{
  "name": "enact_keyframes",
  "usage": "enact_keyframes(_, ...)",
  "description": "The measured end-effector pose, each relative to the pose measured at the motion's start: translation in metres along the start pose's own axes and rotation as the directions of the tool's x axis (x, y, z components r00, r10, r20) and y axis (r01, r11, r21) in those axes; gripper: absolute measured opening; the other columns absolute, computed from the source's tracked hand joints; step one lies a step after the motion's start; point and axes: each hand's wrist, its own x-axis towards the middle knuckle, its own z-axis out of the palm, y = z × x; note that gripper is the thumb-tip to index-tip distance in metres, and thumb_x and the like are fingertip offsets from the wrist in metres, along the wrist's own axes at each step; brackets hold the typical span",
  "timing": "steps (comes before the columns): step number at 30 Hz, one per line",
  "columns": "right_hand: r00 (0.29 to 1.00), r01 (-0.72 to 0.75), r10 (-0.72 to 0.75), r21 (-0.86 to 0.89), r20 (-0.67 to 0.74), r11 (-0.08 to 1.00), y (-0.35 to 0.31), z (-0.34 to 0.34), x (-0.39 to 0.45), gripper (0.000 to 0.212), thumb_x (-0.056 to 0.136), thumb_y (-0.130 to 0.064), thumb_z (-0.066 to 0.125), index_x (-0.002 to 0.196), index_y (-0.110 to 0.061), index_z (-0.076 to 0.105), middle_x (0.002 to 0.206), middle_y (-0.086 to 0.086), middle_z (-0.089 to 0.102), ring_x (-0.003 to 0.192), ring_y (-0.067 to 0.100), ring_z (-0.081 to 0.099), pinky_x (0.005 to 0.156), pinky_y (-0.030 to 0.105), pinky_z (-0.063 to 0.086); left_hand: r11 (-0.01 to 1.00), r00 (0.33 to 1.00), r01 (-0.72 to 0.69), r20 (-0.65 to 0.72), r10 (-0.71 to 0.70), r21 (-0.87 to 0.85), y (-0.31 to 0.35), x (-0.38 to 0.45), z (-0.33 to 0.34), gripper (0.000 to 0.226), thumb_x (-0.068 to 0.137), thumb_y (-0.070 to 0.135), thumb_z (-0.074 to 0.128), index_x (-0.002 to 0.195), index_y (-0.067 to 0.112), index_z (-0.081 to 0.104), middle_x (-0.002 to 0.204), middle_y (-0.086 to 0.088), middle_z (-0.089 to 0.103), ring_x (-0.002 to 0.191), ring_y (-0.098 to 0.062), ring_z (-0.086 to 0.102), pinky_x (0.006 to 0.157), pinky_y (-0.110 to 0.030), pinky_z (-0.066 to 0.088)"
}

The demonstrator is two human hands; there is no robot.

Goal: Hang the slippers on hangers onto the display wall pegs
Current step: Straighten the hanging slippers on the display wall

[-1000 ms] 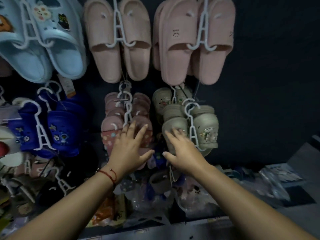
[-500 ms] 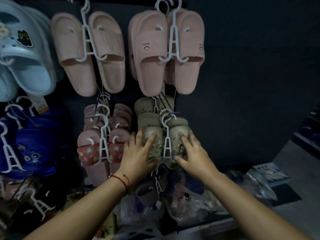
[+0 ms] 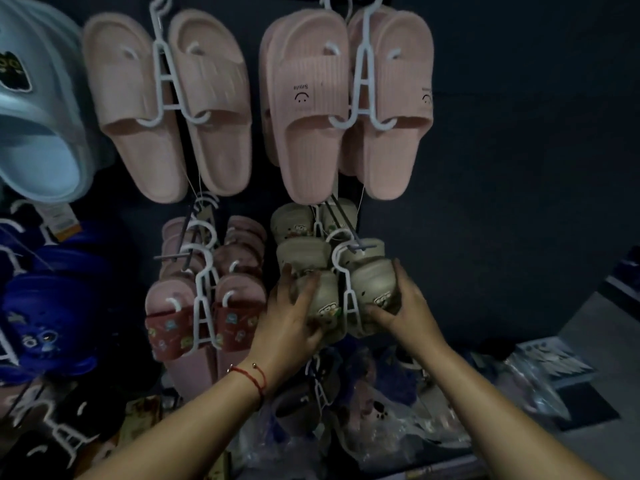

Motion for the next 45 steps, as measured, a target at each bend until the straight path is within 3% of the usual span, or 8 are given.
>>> enact_keyframes(9,0.993,0.061,-0.069,0.086,0.097,0.994,0.011,0.007,0.048,0.098,0.083,-0.04,0.076,0.157,-0.044,0.012,0.154,0.001,0.035,0.133,0.019,0.044,0.099,0.027,0.04,0.98,0.98,0.201,-0.007,-0.201,0.005,0.009,0.041,0.02,0.1,0.089,0.051,0.066,0.159,0.041,-0.006,0.167,-0.012,-0.013,0.151,-0.041,0.012,0.112,-0.054,0.039)
enact_keyframes(19,0.973,0.016,-0.031,0.069,0.23,0.997,0.008,0.005,0.107,0.106,0.076,-0.057,0.075,0.156,-0.046,0.007,0.16,0.0,0.03,0.141,0.024,0.039,0.111,0.043,0.041,0.93,0.933,0.357,0.076,-0.351,-0.083,0.008,0.09,0.019,0.103,0.081,0.051,0.071,0.156,0.049,0.001,0.167,-0.006,-0.013,0.152,-0.043,0.012,0.107,-0.052,0.043)
enact_keyframes(25,0.98,-0.086,0.035,0.258,0.198,0.962,0.015,0.012,0.1,0.107,0.058,-0.06,0.083,0.149,-0.046,0.027,0.145,-0.003,0.05,0.125,0.017,0.056,0.102,0.044,0.051,0.887,0.932,0.355,0.036,-0.361,-0.295,0.007,0.079,0.018,0.108,0.083,0.042,0.075,0.158,0.044,-0.003,0.168,-0.004,-0.008,0.155,-0.027,0.001,0.118,-0.045,0.027)
enact_keyframes(29,0.946,-0.271,0.144,0.465,0.29,0.843,0.022,0.012,0.088,0.078,0.078,-0.053,0.08,0.143,-0.032,0.041,0.136,-0.003,0.059,0.115,0.017,0.061,0.095,0.037,0.053,0.662,0.885,0.307,-0.05,-0.463,-0.683,-0.004,0.068,0.027,0.11,0.072,0.05,0.088,0.153,0.053,0.013,0.159,0.002,0.033,0.145,-0.021,0.036,0.114,-0.047,0.04)
enact_keyframes(32,0.901,-0.435,0.325,0.594,0.289,0.677,0.053,0.028,0.093,0.1,0.063,-0.09,0.063,0.147,-0.04,0.042,0.148,-0.009,0.051,0.13,0.016,0.054,0.112,0.045,0.042,0.443,0.834,0.259,-0.033,-0.551,-0.858,0.002,0.059,0.031,0.096,0.065,0.051,0.089,0.139,0.054,0.028,0.139,0.008,0.056,0.123,-0.013,0.06,0.102,-0.044,0.053)
enact_keyframes(35,0.89,-0.452,0.35,0.667,0.291,0.593,0.071,0.049,0.103,0.1,0.059,-0.097,0.056,0.142,-0.041,0.051,0.14,-0.007,0.059,0.123,0.016,0.061,0.109,0.045,0.045,0.33,0.837,0.234,0.017,-0.547,-0.914,0.012,0.056,0.038,0.092,0.078,0.03,0.087,0.146,0.037,0.026,0.133,0.005,0.059,0.116,-0.015,0.064,0.1,-0.049,0.054)
enact_keyframes(40,0.921,-0.389,0.295,0.662,0.255,0.641,0.005,0.03,0.074,0.071,0.086,-0.078,0.045,0.133,-0.028,0.062,0.124,-0.003,0.069,0.112,0.015,0.066,0.102,0.041,0.051,0.356,0.828,0.22,-0.019,-0.56,-0.908,0.021,0.062,0.031,0.077,0.079,0.023,0.086,0.135,0.035,0.035,0.128,0.004,0.062,0.11,-0.01,0.066,0.094,-0.037,0.058)
enact_keyframes(45,0.961,-0.269,0.17,0.59,0.218,0.761,0.007,0.026,0.071,0.06,0.089,-0.054,0.066,0.141,-0.03,0.049,0.132,-0.008,0.061,0.117,0.009,0.061,0.101,0.033,0.051,0.385,0.843,0.209,-0.034,-0.538,-0.899,0.014,0.062,0.029,0.082,0.08,0.027,0.086,0.143,0.037,0.033,0.133,0.006,0.061,0.114,-0.01,0.065,0.095,-0.037,0.057)
